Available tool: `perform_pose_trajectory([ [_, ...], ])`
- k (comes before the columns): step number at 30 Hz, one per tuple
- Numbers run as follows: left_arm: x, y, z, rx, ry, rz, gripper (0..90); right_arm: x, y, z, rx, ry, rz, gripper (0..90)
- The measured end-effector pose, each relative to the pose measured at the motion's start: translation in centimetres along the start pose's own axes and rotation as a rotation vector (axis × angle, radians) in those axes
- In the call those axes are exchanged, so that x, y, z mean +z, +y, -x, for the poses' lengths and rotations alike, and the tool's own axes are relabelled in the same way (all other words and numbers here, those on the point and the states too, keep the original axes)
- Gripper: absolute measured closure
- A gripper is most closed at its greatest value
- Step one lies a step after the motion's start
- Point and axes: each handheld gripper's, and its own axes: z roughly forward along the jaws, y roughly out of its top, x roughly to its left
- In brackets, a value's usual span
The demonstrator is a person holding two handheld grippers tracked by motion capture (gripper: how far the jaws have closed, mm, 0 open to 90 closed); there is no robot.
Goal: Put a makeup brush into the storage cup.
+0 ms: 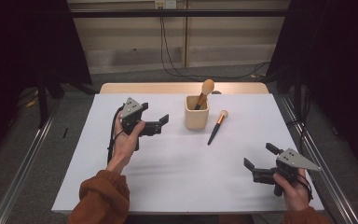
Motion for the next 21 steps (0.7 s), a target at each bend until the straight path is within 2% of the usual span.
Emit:
perform_pose_trajectory([
  [7, -1.7, -0.5, 0.4, 0.033, 0.023, 0.009, 3.7, 0.0, 0.0, 0.0, -0.002, -0.002, 0.001, 0.0],
  [9, -2.1, -0.7, 0.5, 0.025, 0.018, 0.010, 2.8, 0.0, 0.0, 0.0, -0.002, -0.002, 0.000, 0.0],
  [11, -2.6, -1.0, 0.6, 0.034, 0.012, 0.011, 2.7, 0.0, 0.0, 0.0, -0.002, -0.002, 0.000, 0.0],
  [14, -3.3, -1.3, 0.6, 0.024, 0.027, 0.023, 2.6, 0.0, 0.0, 0.0, 0.000, -0.003, 0.001, 0.0],
  [16, -3.8, -1.4, 0.6, 0.026, 0.053, 0.035, 3.5, 0.0, 0.0, 0.0, 0.008, -0.007, -0.001, 0.0],
  [21, -5.2, -1.9, 0.9, 0.027, 0.056, 0.031, 4.1, 0.0, 0.0, 0.0, 0.008, -0.008, 0.002, 0.0],
])
